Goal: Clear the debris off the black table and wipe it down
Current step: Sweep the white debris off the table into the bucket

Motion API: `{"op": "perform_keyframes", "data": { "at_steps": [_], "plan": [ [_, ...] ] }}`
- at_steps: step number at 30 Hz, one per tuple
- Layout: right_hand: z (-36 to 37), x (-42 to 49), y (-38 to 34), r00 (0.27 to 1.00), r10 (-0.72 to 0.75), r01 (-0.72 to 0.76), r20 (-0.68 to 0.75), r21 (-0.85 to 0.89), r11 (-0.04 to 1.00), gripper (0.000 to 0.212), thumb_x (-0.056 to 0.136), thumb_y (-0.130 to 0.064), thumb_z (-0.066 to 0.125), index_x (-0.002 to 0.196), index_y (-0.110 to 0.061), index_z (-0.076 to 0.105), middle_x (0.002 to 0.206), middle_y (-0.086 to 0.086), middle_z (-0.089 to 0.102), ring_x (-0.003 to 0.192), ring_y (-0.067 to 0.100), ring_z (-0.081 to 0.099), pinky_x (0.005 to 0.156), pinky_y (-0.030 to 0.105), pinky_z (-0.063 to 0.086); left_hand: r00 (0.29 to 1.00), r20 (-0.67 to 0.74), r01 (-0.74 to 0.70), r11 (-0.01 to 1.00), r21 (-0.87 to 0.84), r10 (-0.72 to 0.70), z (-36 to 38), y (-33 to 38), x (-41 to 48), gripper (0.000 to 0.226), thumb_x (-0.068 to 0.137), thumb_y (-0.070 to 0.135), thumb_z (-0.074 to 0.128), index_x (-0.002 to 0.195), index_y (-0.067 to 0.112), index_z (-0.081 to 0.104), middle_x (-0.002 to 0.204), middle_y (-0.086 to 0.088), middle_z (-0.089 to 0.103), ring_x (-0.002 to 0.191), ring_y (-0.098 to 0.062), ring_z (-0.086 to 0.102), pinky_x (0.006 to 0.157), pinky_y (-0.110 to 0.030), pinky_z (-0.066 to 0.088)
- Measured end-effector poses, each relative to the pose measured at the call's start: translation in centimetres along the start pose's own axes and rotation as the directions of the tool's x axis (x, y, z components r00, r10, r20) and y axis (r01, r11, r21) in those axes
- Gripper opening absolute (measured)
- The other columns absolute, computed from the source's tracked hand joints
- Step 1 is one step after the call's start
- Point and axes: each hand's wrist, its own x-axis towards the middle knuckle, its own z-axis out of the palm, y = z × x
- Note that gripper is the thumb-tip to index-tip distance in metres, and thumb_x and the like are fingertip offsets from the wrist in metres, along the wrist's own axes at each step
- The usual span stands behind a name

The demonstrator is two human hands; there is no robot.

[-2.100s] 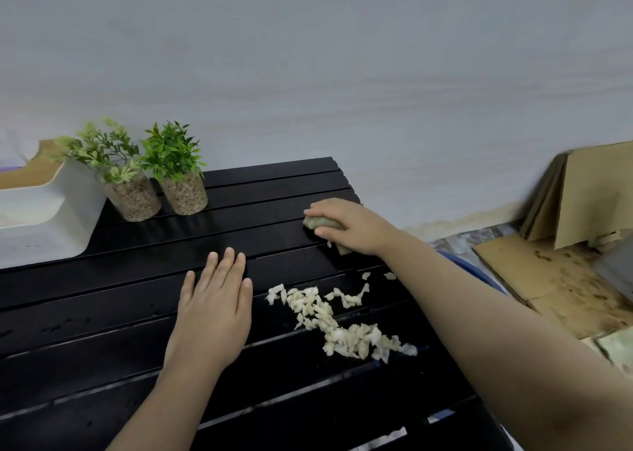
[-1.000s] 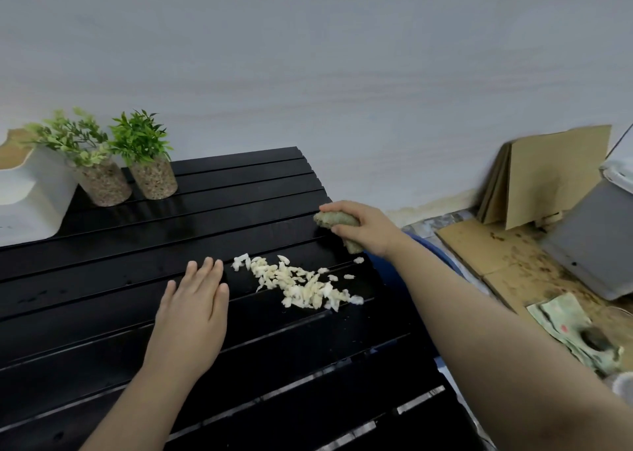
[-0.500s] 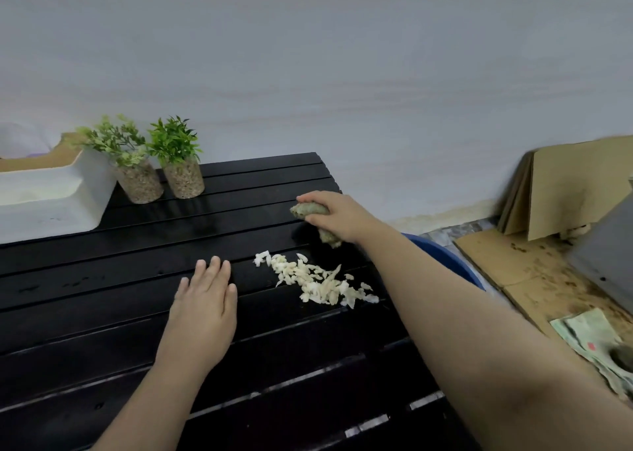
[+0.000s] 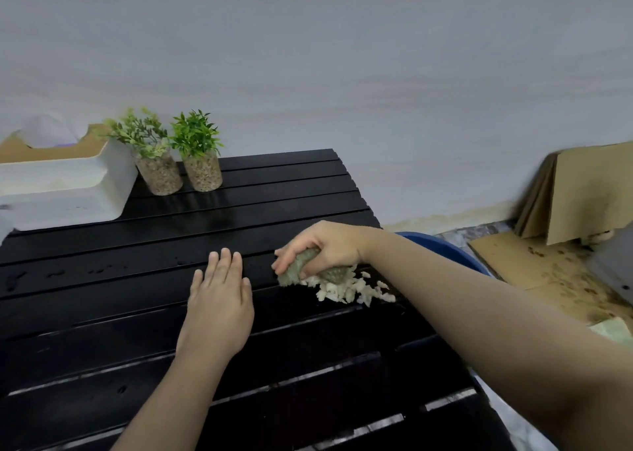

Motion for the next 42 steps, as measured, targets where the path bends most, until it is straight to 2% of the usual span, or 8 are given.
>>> {"op": "perform_keyframes", "data": {
  "at_steps": [4,10,15,20,22,31,37,42],
  "plan": [
    [0.1,-3.3,-0.4,0.999,0.032,-0.034,0.018,0.099,0.995,0.034,0.081,0.001,0.064,0.111,-0.014,0.067,0.126,0.003,0.063,0.122,0.010,0.052,0.106,0.028,0.038,1.000,0.009,0.001,1.000,0.009,-0.001,0.0,0.0,0.1,0.051,0.097,0.028,0.018,0.145,0.013,0.010,0.157,-0.003,0.004,0.144,-0.016,-0.004,0.117,-0.034,-0.002],
    [1.4,-8.3,-4.4,0.882,0.104,0.126,-0.459,0.444,0.887,0.033,0.086,-0.017,0.063,0.117,-0.027,0.064,0.121,-0.002,0.065,0.108,0.016,0.062,0.095,0.034,0.050,0.998,0.056,-0.012,1.000,-0.020,0.013,-0.4,0.0,0.2,0.051,0.098,0.027,0.020,0.145,0.012,0.010,0.157,-0.004,0.004,0.144,-0.016,-0.005,0.117,-0.035,-0.003],
    [9.4,-11.4,-8.3,0.828,0.129,0.101,-0.546,0.371,0.923,0.036,0.087,-0.021,0.061,0.122,-0.033,0.058,0.121,-0.015,0.063,0.112,-0.001,0.056,0.094,0.012,0.041,0.988,0.132,-0.025,0.931,-0.363,0.078,-2.3,-1.5,-0.3,0.048,0.098,0.024,0.026,0.144,0.016,0.017,0.156,0.001,0.011,0.142,-0.007,-0.001,0.115,-0.027,-0.004],
    [17.9,-10.0,-9.8,0.839,0.055,-0.189,-0.542,-0.196,0.962,0.044,0.087,-0.053,0.050,0.127,-0.036,0.050,0.146,-0.010,0.039,0.141,0.009,0.020,0.119,0.037,0.010,0.997,0.063,-0.032,0.964,-0.262,0.051,-2.7,-3.2,-2.3,0.047,0.098,0.026,0.026,0.143,0.015,0.023,0.154,-0.001,0.019,0.142,-0.009,0.003,0.116,-0.031,-0.001],
    [19.0,-9.6,-9.8,0.815,-0.027,-0.227,-0.579,-0.362,0.904,0.037,0.086,-0.045,0.051,0.122,-0.036,0.055,0.143,-0.002,0.045,0.139,0.022,0.028,0.113,0.048,0.019,0.997,0.063,-0.030,0.970,-0.241,0.047,-2.7,-3.2,-2.3,0.047,0.098,0.026,0.025,0.143,0.016,0.023,0.154,0.000,0.019,0.143,-0.010,0.003,0.117,-0.032,-0.001],
    [14.5,-3.2,-6.8,0.676,0.005,-0.339,-0.737,-0.305,0.890,0.033,0.083,-0.010,0.059,0.113,-0.021,0.064,0.124,0.016,0.060,0.118,0.038,0.051,0.099,0.053,0.041,1.000,0.018,-0.012,0.962,-0.273,0.018,-2.3,-3.1,-2.2,0.046,0.097,0.028,0.026,0.142,0.017,0.025,0.153,0.001,0.022,0.141,-0.006,0.005,0.117,-0.030,-0.001],
    [11.4,-3.5,-3.6,0.549,0.163,-0.503,-0.820,-0.168,0.848,0.038,0.091,-0.008,0.046,0.126,-0.022,0.053,0.140,0.012,0.044,0.131,0.029,0.033,0.112,0.045,0.024,0.999,0.023,0.033,0.976,-0.213,-0.028,-1.8,-1.9,-1.7,0.047,0.097,0.029,0.023,0.143,0.019,0.024,0.154,0.002,0.019,0.143,-0.009,0.002,0.117,-0.034,-0.004],
    [12.0,-4.1,-5.5,0.502,0.092,-0.415,-0.860,-0.146,0.898,0.036,0.088,-0.008,0.051,0.121,-0.021,0.058,0.132,0.013,0.052,0.122,0.030,0.044,0.100,0.043,0.041,0.999,0.009,0.033,0.972,-0.232,-0.032,-1.2,-1.3,-1.3,0.047,0.097,0.030,0.023,0.143,0.019,0.025,0.154,0.001,0.020,0.142,-0.008,0.003,0.117,-0.034,-0.004]
  ]
}}
